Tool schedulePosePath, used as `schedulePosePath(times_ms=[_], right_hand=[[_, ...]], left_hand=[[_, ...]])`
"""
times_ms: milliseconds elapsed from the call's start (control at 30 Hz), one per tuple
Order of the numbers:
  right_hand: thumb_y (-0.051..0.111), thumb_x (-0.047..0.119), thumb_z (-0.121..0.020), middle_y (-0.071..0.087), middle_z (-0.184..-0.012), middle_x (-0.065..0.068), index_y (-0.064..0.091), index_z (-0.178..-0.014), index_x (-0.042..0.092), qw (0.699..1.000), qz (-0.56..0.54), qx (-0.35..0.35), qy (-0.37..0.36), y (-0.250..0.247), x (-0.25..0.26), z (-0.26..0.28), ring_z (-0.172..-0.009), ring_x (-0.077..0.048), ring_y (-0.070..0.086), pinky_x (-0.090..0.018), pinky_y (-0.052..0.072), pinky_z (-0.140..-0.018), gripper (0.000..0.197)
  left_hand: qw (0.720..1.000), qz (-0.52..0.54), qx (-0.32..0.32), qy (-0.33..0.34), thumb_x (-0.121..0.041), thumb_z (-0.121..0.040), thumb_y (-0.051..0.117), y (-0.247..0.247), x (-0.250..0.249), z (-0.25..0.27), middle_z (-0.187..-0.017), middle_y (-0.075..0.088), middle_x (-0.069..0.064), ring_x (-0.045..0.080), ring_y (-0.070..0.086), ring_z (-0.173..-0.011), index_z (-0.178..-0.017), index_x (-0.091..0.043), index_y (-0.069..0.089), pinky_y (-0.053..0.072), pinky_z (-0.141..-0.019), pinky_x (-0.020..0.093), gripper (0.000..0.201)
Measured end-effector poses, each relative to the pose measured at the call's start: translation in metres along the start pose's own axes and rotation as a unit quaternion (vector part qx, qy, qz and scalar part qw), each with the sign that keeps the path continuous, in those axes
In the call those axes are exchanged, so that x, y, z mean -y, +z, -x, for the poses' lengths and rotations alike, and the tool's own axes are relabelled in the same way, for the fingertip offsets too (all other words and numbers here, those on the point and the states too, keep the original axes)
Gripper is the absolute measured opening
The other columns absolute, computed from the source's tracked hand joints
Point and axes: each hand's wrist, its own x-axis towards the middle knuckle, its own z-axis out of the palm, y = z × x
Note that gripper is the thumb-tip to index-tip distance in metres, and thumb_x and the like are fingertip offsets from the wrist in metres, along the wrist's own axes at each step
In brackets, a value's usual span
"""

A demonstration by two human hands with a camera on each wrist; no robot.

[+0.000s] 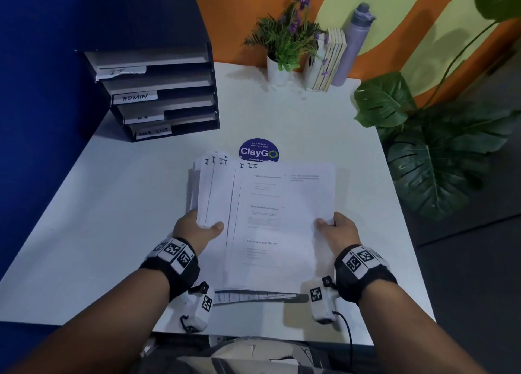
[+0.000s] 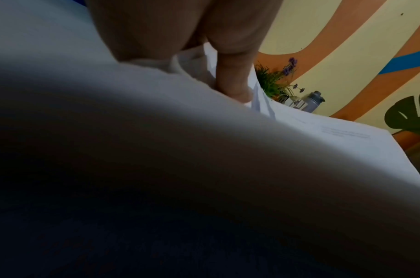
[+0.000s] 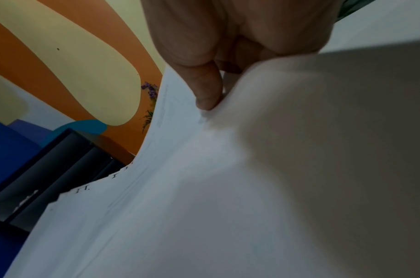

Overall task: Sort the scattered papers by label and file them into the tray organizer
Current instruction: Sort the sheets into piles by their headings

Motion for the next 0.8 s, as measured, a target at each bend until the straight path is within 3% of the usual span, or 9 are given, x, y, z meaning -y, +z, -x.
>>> schedulePosePath(times_ms=[167, 233, 333, 400, 500, 567, 667, 733, 800], right_hand=[[0.055, 0.006, -0.085, 0.047, -0.065, -0.004, 0.04, -0.072, 0.014, 0.997, -0.073, 0.024, 0.016, -0.001, 0.005, 0.004, -0.051, -0.019, 0.047, -0.023, 0.039, -0.047, 0.022], [0.055, 0.004, -0.086, 0.054, -0.07, -0.004, 0.046, -0.079, 0.017, 0.996, -0.09, 0.022, 0.008, -0.001, 0.008, 0.004, -0.053, -0.02, 0.052, -0.024, 0.044, -0.046, 0.017], [0.057, 0.006, -0.084, 0.066, -0.092, -0.004, 0.055, -0.109, 0.021, 0.991, -0.125, 0.039, 0.006, 0.0, 0.008, 0.002, -0.076, -0.023, 0.066, -0.035, 0.057, -0.068, 0.029], [0.057, 0.01, -0.082, 0.066, -0.092, -0.003, 0.058, -0.104, 0.017, 0.99, -0.126, 0.062, 0.002, 0.002, 0.01, 0.001, -0.078, -0.026, 0.064, -0.04, 0.055, -0.074, 0.023], [0.059, 0.015, -0.085, 0.063, -0.089, -0.002, 0.059, -0.097, 0.016, 0.988, -0.139, 0.066, -0.027, 0.007, 0.019, 0.0, -0.078, -0.025, 0.06, -0.04, 0.053, -0.078, 0.012], [0.057, 0.017, -0.091, 0.065, -0.109, -0.001, 0.056, -0.115, 0.024, 0.987, -0.135, 0.069, -0.057, 0.006, 0.031, 0.001, -0.097, -0.022, 0.063, -0.041, 0.051, -0.093, 0.024], [0.055, 0.015, -0.094, 0.054, -0.129, 0.008, 0.039, -0.14, 0.025, 0.98, -0.104, 0.134, -0.102, -0.003, 0.041, 0.006, -0.118, -0.011, 0.051, -0.029, 0.039, -0.104, 0.049], [0.055, 0.007, -0.091, 0.05, -0.136, 0.011, 0.032, -0.146, 0.026, 0.975, -0.082, 0.159, -0.129, -0.009, 0.039, 0.006, -0.124, -0.009, 0.047, -0.028, 0.036, -0.107, 0.062], [0.055, 0.002, -0.091, 0.042, -0.142, 0.011, 0.028, -0.149, 0.025, 0.985, -0.084, 0.099, -0.116, -0.021, 0.04, -0.002, -0.131, -0.011, 0.04, -0.027, 0.028, -0.11, 0.069]], left_hand=[[0.997, 0.062, -0.019, 0.031, -0.028, -0.076, 0.08, 0.005, -0.015, 0.006, -0.098, 0.066, -0.004, 0.018, 0.063, -0.092, -0.101, -0.022, 0.06, 0.048, -0.085, 0.025, 0.032], [0.996, 0.082, -0.018, 0.036, -0.032, -0.081, 0.076, 0.008, -0.018, 0.007, -0.103, 0.066, -0.005, 0.018, 0.063, -0.098, -0.107, -0.021, 0.062, 0.048, -0.089, 0.026, 0.032], [0.995, 0.082, 0.005, 0.06, -0.041, -0.089, 0.062, 0.012, -0.022, 0.009, -0.118, 0.061, -0.008, 0.016, 0.058, -0.113, -0.127, -0.018, 0.057, 0.044, -0.1, 0.03, 0.045], [0.994, 0.078, 0.03, 0.072, -0.041, -0.092, 0.058, 0.015, -0.028, 0.012, -0.121, 0.059, -0.011, 0.012, 0.055, -0.114, -0.133, -0.023, 0.05, 0.042, -0.1, 0.028, 0.045], [0.993, 0.037, 0.067, 0.092, -0.02, -0.094, 0.058, 0.021, -0.04, 0.013, -0.12, 0.056, -0.01, 0.012, 0.053, -0.11, -0.138, -0.025, 0.043, 0.04, -0.097, 0.026, 0.046], [0.994, 0.044, 0.057, 0.084, -0.012, -0.095, 0.055, 0.021, -0.047, 0.006, -0.124, 0.055, -0.007, 0.016, 0.053, -0.113, -0.14, -0.022, 0.041, 0.041, -0.103, 0.033, 0.049], [0.98, 0.19, 0.034, 0.039, -0.005, -0.094, 0.053, 0.016, -0.062, -0.006, -0.12, 0.062, -0.002, 0.025, 0.06, -0.11, -0.13, -0.022, 0.05, 0.046, -0.1, 0.048, 0.041], [0.963, 0.266, 0.034, 0.031, 0.002, -0.093, 0.051, 0.014, -0.073, -0.009, -0.121, 0.064, 0.003, 0.025, 0.062, -0.108, -0.132, -0.016, 0.049, 0.048, -0.097, 0.049, 0.043], [0.959, 0.276, 0.05, 0.049, 0.007, -0.091, 0.051, 0.015, -0.079, -0.009, -0.129, 0.058, 0.0, 0.02, 0.058, -0.115, -0.14, -0.016, 0.04, 0.047, -0.099, 0.041, 0.055]])
